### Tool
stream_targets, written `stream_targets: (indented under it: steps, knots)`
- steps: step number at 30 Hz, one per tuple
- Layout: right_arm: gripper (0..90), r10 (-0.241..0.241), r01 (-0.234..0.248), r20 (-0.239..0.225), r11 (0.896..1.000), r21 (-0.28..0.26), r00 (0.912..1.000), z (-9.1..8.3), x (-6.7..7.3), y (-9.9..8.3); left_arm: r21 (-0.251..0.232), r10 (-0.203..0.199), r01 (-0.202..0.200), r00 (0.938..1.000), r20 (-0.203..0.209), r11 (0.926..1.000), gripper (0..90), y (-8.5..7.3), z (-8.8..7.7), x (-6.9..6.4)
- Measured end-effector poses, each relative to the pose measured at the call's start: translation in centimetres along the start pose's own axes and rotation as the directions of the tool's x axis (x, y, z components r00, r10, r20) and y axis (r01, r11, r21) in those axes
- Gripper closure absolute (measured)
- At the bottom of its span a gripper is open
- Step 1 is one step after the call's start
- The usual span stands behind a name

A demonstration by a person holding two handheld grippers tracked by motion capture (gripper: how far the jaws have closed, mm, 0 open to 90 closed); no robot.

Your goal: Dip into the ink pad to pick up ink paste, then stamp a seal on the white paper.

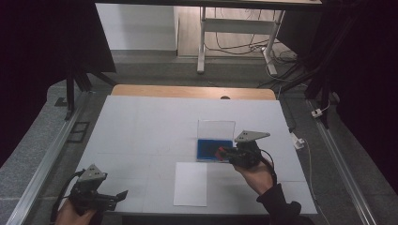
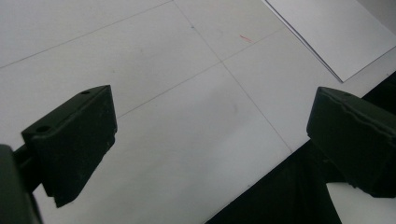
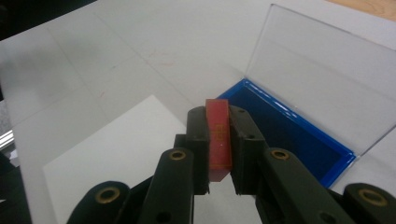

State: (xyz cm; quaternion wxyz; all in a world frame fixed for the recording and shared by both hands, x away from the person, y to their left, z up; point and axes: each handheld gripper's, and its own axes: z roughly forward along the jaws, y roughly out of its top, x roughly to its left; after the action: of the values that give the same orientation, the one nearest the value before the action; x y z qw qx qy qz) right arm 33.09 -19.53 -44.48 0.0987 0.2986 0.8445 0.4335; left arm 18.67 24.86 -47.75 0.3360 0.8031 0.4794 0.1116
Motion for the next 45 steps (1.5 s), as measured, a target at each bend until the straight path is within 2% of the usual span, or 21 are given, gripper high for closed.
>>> stream_targets:
  steps: [13,24,30,36,45]
  knots:
    - [79.5,-0.008,0.008,-0.035,1.0,-0.001,0.9993,-0.9,1.5,-0.6,0.002,0.003,-0.003,1.0,-0.003,1.0,2.6,0.0,0.0,0.0]
    - [79.5,-0.021,0.021,-0.052,1.0,0.003,0.9984,-0.6,2.1,-0.5,0.002,0.003,-0.003,1.0,-0.003,1.0,2.6,0.0,0.0,0.0]
    - [79.4,-0.074,0.076,-0.074,0.997,0.024,0.9945,0.0,3.0,-0.4,0.004,0.003,-0.003,1.0,-0.003,1.0,2.6,0.0,0.0,0.0]
    - [79.5,-0.102,0.106,-0.095,0.994,0.038,0.9903,0.8,3.7,-0.4,0.004,0.004,-0.004,1.0,-0.002,1.0,2.6,0.0,0.0,0.0]
    - [79.6,-0.158,0.167,-0.129,0.984,0.06,0.9789,2.3,5.0,-0.5,0.004,0.004,-0.004,1.0,-0.002,1.0,2.6,0.0,0.0,0.0]
